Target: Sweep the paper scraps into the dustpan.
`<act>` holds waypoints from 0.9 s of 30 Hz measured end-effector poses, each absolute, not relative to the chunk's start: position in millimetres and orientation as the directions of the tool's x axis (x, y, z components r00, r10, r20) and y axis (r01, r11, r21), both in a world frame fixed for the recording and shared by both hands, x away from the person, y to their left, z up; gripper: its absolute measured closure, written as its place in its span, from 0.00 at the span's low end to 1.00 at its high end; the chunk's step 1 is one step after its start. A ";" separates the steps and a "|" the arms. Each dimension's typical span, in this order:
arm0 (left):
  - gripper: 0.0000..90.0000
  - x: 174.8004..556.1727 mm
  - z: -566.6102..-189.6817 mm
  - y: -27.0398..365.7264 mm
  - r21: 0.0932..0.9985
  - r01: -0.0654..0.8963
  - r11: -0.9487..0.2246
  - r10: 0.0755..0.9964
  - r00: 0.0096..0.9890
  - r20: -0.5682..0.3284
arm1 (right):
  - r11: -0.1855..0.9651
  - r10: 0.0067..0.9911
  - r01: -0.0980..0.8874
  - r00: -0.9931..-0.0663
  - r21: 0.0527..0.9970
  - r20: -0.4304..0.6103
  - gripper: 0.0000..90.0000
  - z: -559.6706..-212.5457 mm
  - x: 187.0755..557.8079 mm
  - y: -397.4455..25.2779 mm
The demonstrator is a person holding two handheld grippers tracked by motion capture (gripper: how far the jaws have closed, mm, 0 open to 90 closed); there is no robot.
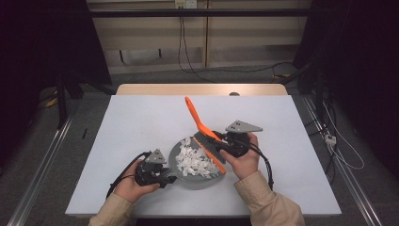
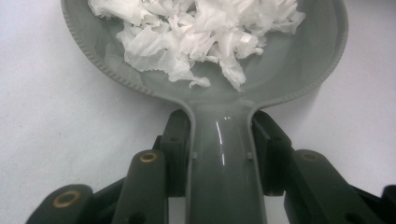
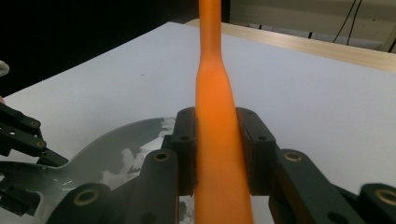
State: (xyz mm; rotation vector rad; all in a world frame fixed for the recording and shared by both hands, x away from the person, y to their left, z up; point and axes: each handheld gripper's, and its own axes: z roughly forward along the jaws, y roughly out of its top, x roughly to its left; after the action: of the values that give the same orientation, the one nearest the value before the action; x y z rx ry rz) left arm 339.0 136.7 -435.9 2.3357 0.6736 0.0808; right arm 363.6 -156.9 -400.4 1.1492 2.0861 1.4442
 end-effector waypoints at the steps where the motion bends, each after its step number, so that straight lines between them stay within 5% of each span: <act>1: 0.70 338.8 -435.7 136.5 0.644 0.445 -0.622 0.491 0.863 -0.122 | 0.152 0.776 0.420 -0.611 0.895 0.155 0.80 -400.1 363.2 -155.8; 9: 0.70 338.2 -435.9 136.0 0.650 0.440 -0.619 0.493 0.863 -0.115 | 0.174 0.743 0.409 -0.651 0.896 0.152 0.80 -399.2 359.9 -142.5; 18: 0.70 338.4 -435.7 139.3 0.661 0.436 -0.611 0.503 0.858 -0.100 | 0.283 0.824 0.430 -0.566 0.857 0.012 0.80 -425.1 372.6 -158.8; 27: 0.70 339.4 -435.5 148.1 0.674 0.437 -0.596 0.514 0.852 -0.098 | 0.212 0.845 0.459 -0.530 0.863 0.074 0.80 -427.7 377.9 -174.6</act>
State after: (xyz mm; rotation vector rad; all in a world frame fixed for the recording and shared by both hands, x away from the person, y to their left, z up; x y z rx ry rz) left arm 339.4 148.1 -435.5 2.2967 0.6867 0.1373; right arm 377.9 -174.6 -427.7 1.2081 2.0777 1.2545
